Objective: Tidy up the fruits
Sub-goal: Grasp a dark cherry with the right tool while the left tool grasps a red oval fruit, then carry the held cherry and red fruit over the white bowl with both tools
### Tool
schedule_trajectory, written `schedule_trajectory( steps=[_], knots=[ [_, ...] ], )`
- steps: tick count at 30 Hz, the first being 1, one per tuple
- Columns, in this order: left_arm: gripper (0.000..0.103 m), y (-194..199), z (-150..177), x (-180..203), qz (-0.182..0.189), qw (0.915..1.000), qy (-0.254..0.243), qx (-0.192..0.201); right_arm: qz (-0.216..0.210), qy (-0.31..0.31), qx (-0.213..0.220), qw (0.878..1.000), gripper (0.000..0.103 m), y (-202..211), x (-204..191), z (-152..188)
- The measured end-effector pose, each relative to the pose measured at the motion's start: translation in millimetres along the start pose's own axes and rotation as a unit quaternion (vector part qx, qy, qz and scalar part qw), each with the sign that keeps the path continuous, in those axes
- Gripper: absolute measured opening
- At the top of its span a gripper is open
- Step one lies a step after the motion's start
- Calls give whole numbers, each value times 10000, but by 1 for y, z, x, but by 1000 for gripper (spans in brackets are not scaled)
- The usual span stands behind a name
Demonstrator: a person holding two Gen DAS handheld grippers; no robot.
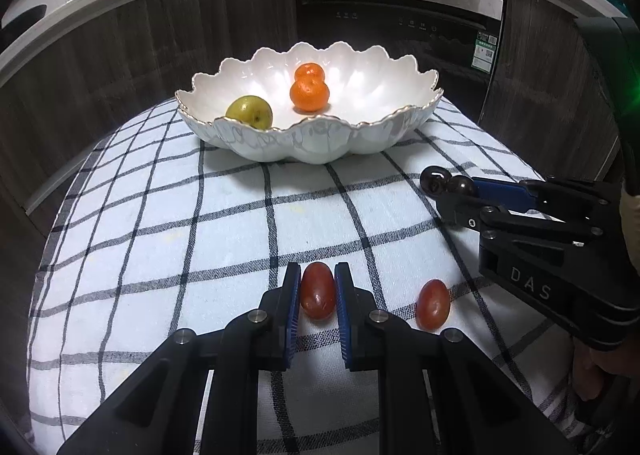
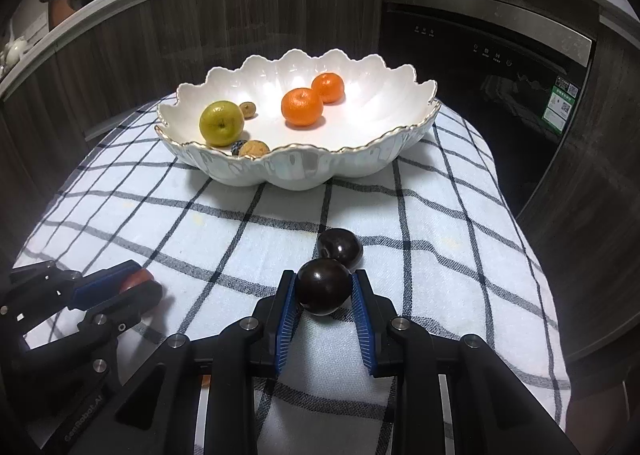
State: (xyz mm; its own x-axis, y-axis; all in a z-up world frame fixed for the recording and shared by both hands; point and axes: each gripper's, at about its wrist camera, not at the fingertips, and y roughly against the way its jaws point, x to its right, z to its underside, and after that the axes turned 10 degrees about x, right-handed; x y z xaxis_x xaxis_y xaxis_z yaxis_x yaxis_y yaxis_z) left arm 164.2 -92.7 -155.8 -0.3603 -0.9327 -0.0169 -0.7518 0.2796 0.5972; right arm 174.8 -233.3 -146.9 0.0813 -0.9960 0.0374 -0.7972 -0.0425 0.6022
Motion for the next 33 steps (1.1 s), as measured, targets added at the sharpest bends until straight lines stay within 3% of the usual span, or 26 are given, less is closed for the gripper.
schedule_trajectory(
  steps=[33],
  knots=[
    [18,17,-55,-14,-183,9992,177,300,21,67,583,9983,29,37,-1,-51]
  ],
)
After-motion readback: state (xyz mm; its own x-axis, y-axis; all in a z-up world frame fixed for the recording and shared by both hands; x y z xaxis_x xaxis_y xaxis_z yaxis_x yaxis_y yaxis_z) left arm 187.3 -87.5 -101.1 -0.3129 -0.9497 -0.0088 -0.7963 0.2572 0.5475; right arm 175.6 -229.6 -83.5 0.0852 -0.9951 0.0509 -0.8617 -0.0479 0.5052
